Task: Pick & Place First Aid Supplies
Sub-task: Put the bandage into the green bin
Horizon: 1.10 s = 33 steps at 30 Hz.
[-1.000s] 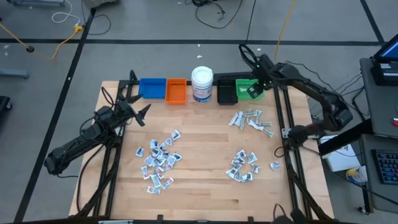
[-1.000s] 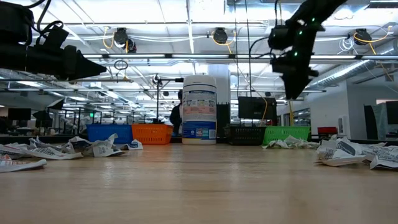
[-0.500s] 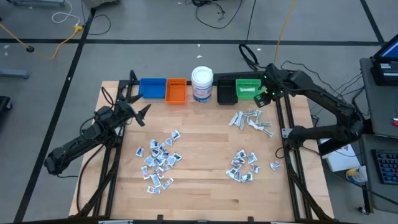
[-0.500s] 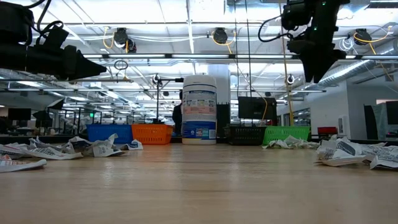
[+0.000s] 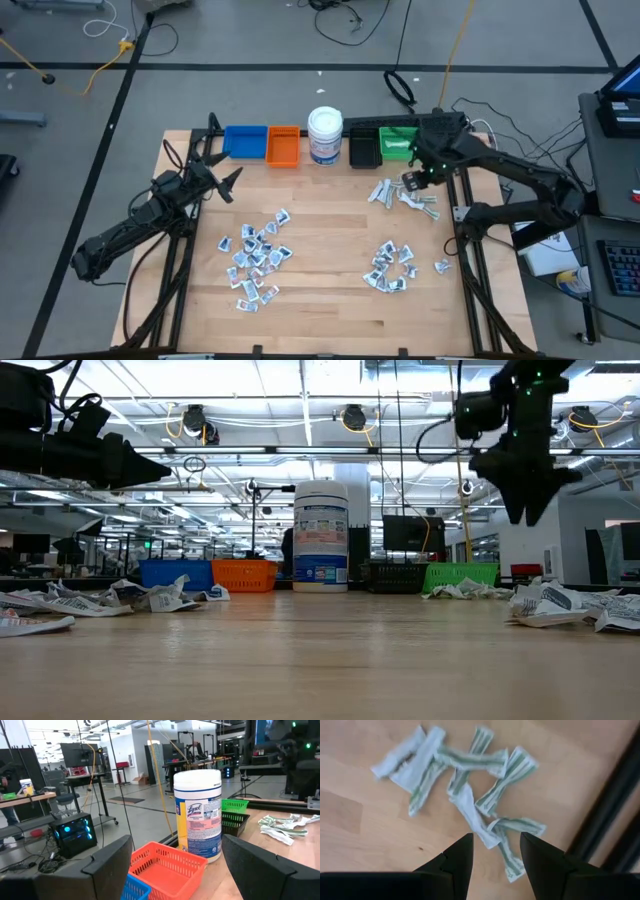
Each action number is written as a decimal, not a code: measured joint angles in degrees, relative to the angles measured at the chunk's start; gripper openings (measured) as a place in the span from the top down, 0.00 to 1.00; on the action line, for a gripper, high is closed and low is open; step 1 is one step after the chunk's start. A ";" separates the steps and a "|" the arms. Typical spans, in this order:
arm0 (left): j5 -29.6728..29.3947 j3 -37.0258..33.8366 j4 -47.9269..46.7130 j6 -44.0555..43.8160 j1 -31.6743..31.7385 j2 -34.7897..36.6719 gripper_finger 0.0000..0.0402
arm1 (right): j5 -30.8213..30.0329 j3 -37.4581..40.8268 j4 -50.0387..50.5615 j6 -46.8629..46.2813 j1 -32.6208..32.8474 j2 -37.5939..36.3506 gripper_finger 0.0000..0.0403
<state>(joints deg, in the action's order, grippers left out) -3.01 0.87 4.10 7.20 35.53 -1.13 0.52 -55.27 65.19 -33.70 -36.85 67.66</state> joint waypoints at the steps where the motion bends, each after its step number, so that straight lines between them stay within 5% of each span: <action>1: 0.00 0.01 0.00 0.00 0.02 0.02 0.23 | 0.17 1.42 -0.87 -0.46 0.33 0.00 0.62; 12: 0.00 0.02 0.00 0.00 0.01 0.00 0.23 | 2.79 14.56 -15.12 -2.09 1.30 0.00 0.62; 33: 0.00 0.02 0.00 0.00 0.01 0.00 0.23 | 2.59 15.81 -17.42 -1.65 1.30 0.00 0.68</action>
<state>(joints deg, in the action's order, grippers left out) -3.01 0.89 4.10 7.20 35.54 -1.13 3.11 -39.46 47.77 -35.35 -35.55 67.66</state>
